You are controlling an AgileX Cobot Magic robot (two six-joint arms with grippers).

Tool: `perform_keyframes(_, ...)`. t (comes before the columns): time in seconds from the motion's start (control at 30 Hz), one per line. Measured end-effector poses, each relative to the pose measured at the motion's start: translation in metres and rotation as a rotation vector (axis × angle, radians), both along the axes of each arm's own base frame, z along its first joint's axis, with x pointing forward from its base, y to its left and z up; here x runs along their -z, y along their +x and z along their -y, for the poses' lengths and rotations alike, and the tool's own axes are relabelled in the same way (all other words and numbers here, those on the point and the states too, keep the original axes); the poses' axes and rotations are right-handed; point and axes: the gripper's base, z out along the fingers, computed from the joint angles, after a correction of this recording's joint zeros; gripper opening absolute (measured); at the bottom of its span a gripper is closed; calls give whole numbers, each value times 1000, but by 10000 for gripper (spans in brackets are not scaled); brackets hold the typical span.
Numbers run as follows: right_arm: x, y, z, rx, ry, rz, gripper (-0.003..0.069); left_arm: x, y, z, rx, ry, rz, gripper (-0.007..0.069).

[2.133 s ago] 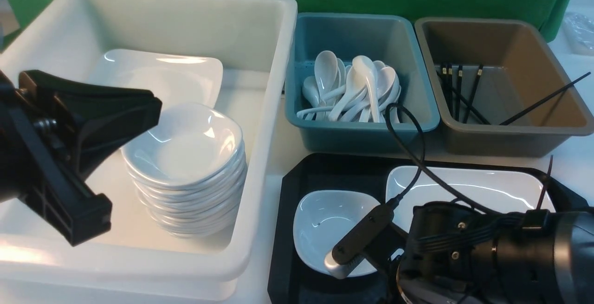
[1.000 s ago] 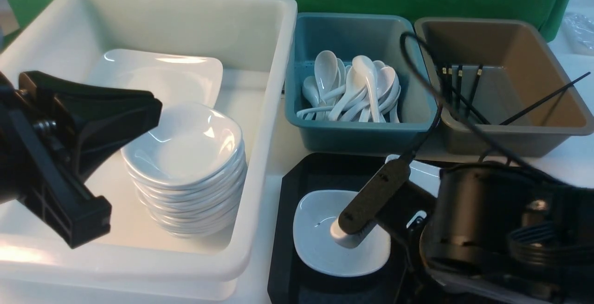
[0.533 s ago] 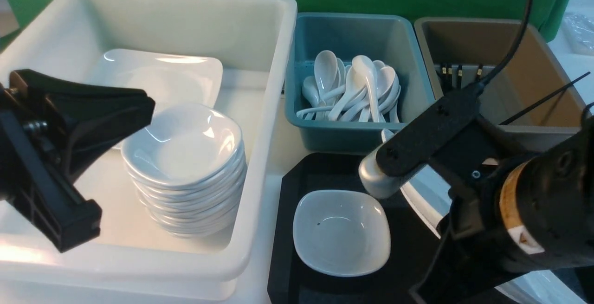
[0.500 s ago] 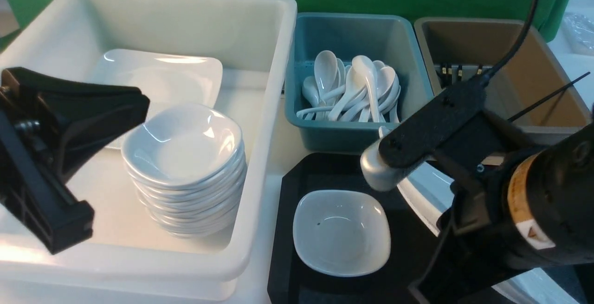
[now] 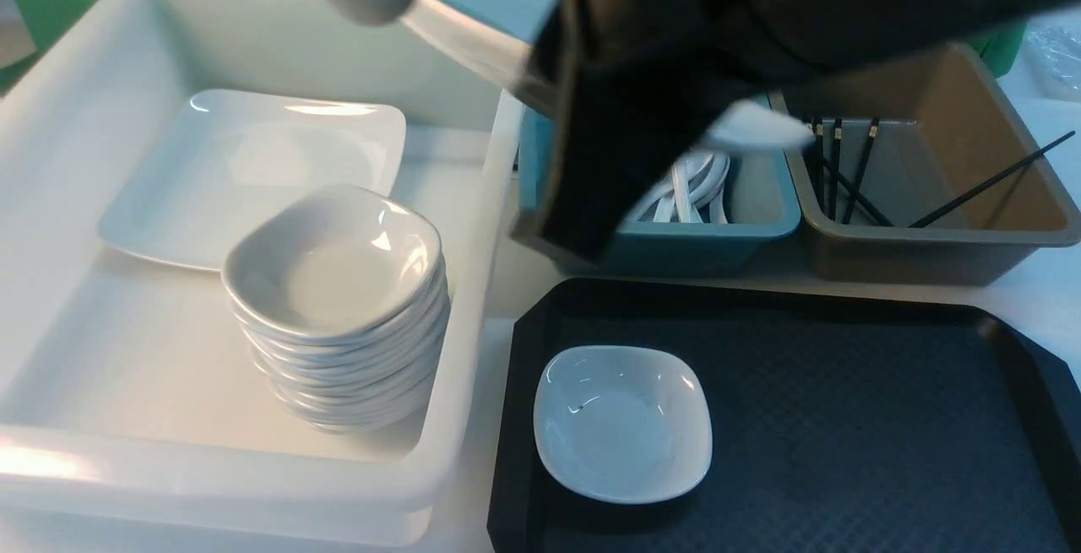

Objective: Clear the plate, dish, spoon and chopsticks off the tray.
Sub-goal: Use the right arm to put the plate into the large storage box on the left

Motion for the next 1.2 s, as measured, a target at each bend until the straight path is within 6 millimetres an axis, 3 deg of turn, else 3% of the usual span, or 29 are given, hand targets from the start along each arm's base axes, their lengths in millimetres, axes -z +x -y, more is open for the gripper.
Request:
perform_keyframes(0.07, 0, 7, -11, -78, -16, 58, 61, 2, -7, -5, -28, -2, -8, 7)
perform_keyframes(0.1, 6, 18, -29, -182, -29, 127, 61, 5, -14, -11, -58, -2, -21, 7)
perform_keyframes(0.17, 15, 29, -46, -258, -33, 173, 61, 7, -23, -16, -78, -3, -24, 7)
perform_keyframes(0.37, 62, 78, -89, -358, -52, 243, 61, 15, -42, -26, -111, -24, -56, 7)
perform_keyframes(0.43, 91, 108, -105, -353, -71, 231, 61, 17, -45, -27, -117, -34, -72, 7)
perform_keyframes(0.47, 89, 108, -105, -353, -67, 237, 61, 17, -45, -27, -117, -34, -74, 7)
perform_keyframes(0.63, 133, 147, -127, -366, -85, 213, 61, 18, -46, -26, -103, -46, -88, 7)
perform_keyframes(0.8, 168, 165, -137, -412, -125, 209, 61, 18, -47, -23, -75, -70, -101, 7)
perform_keyframes(1.0, 189, 176, -138, -429, -163, 221, 61, 18, -48, -22, -65, -80, -105, 7)
perform_keyframes(1.2, 195, 187, -136, -402, -146, 236, 61, 18, -48, -20, -48, -95, -112, 7)
